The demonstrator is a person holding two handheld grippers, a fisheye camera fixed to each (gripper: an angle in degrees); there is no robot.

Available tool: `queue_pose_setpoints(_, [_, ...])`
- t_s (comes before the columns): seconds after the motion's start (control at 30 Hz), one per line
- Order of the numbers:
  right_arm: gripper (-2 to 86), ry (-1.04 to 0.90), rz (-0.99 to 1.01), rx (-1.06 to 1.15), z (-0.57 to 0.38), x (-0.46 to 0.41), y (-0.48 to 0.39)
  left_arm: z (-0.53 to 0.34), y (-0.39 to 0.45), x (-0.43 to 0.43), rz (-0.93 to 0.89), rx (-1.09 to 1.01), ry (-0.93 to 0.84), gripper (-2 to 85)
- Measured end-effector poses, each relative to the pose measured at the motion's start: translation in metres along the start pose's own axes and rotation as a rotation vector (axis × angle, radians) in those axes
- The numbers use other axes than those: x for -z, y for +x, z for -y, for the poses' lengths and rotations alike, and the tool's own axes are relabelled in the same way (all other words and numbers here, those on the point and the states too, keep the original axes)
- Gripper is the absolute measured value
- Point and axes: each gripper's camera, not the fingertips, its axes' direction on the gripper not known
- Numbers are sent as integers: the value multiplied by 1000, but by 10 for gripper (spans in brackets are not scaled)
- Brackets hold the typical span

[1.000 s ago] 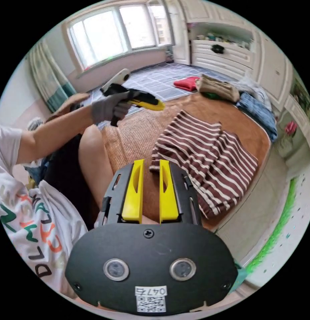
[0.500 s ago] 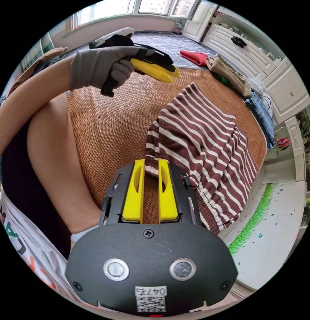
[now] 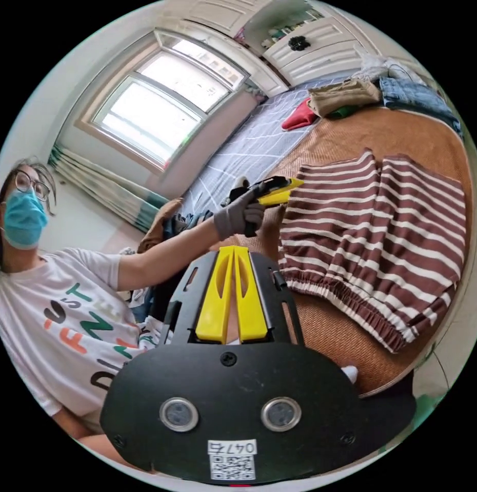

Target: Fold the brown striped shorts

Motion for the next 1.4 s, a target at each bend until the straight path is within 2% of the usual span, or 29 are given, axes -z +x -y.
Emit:
queue_pose_setpoints(0.07, [-10,-10,-37,-9,-5,-2,-1,-9,9,2,17,-28,19,-1])
queue_pose_setpoints(0.17, [0,-18,-158,-10,-9,-8,-9,-28,57,12,153,-133,68,-8])
queue_pose_setpoints(0.23, [5,-8,-196,10,-7,-12,-17,-44,107,20,324,-237,92,-8])
queue_pose_setpoints(0.3, [8,-25,-227,44,0,-21,-28,-71,154,24,675,-297,121,-7])
queue_pose_setpoints(0.37, [8,-66,-247,51,6,-32,-32,-90,142,23,851,-216,181,-2])
queue_pose_setpoints(0.4, [6,-103,-272,35,10,-39,-32,-95,118,23,863,-110,175,6])
queue_pose_setpoints(0.43, [6,-119,-288,21,12,-42,-31,-95,104,24,830,-58,151,12])
queue_pose_setpoints(0.5, [13,-137,-368,-42,14,-45,-25,-99,85,46,630,8,181,57])
queue_pose_setpoints(0.7, [58,-14,-629,-246,0,-14,-5,-114,66,66,473,67,245,80])
queue_pose_setpoints(0.77, [62,-14,-652,-294,-3,-12,4,-115,65,63,455,65,233,75])
queue_pose_setpoints(0.9, [39,-43,-528,-372,-2,-29,25,-120,69,64,416,35,236,19])
queue_pose_setpoints(1.0, [15,-114,-397,-364,5,-52,28,-133,78,79,359,5,309,-5])
queue_pose_setpoints(1.07, [11,-115,-397,-357,11,-50,16,-142,91,91,413,-7,341,-8])
queue_pose_setpoints(1.17, [12,-115,-528,-316,20,-46,-18,-149,94,93,524,30,295,-9])
queue_pose_setpoints(1.27, [34,-221,-611,-339,26,-65,-30,-149,61,87,406,132,252,-9])
queue_pose_setpoints(1.33, [44,-195,-711,-301,32,-68,-54,-154,52,91,332,149,271,-8])
queue_pose_setpoints(1.4, [47,-50,-764,-56,47,-76,-125,-156,58,100,313,131,281,-5])
